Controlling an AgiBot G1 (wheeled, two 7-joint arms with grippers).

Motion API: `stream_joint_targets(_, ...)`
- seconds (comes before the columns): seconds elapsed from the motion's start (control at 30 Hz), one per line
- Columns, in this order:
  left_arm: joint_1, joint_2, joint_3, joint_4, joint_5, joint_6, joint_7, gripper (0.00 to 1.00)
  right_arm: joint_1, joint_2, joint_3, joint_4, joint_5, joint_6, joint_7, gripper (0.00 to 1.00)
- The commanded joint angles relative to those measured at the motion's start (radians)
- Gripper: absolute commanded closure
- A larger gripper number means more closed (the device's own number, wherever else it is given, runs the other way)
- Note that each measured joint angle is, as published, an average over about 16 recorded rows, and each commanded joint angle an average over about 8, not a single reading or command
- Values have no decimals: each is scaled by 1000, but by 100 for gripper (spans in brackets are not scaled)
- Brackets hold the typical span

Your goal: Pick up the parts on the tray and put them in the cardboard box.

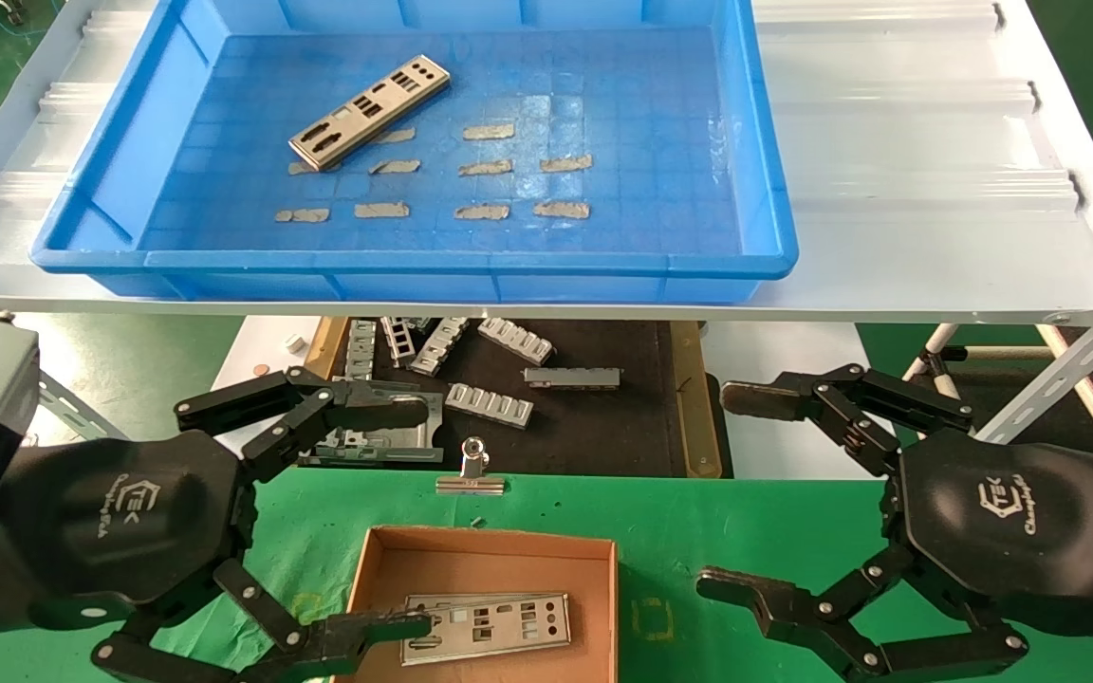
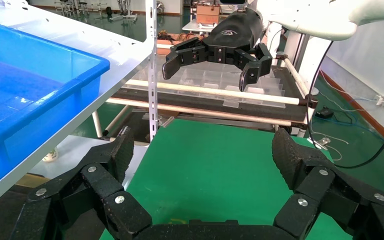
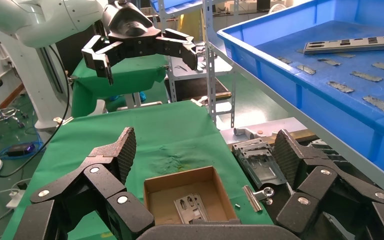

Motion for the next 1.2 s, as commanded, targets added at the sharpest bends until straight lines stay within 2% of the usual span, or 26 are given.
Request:
stream_joint_targets(0.03, 0, 0, 0, 0, 0, 0, 0, 0, 0, 0, 0, 0, 0, 0, 0, 0)
stream_joint_targets(1.2, 0, 0, 0, 0, 0, 0, 0, 0, 0, 0, 0, 0, 0, 0, 0, 0)
